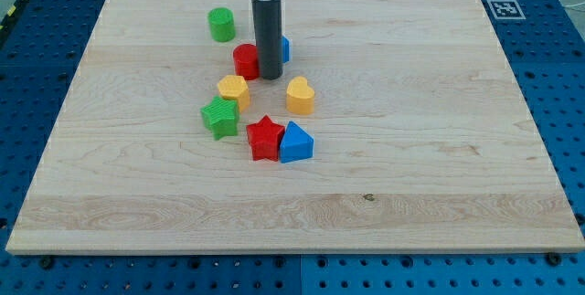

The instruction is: Move your arm towards top center

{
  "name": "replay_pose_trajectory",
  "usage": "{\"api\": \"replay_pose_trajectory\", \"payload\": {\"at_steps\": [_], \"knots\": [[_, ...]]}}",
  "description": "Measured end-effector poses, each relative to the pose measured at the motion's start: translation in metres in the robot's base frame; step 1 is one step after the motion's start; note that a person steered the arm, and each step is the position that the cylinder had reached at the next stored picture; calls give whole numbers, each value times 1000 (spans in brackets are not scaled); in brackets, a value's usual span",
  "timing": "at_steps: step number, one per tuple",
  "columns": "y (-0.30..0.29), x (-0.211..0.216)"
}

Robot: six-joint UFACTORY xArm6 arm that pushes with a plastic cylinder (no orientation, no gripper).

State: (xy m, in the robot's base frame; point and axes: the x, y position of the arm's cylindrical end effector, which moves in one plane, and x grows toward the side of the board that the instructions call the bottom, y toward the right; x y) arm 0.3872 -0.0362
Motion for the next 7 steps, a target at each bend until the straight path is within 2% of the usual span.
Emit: {"api": "replay_pose_trajectory", "payload": {"at_steps": [3, 6, 7], "knots": [[-10, 0], [67, 3], [76, -6]]}}
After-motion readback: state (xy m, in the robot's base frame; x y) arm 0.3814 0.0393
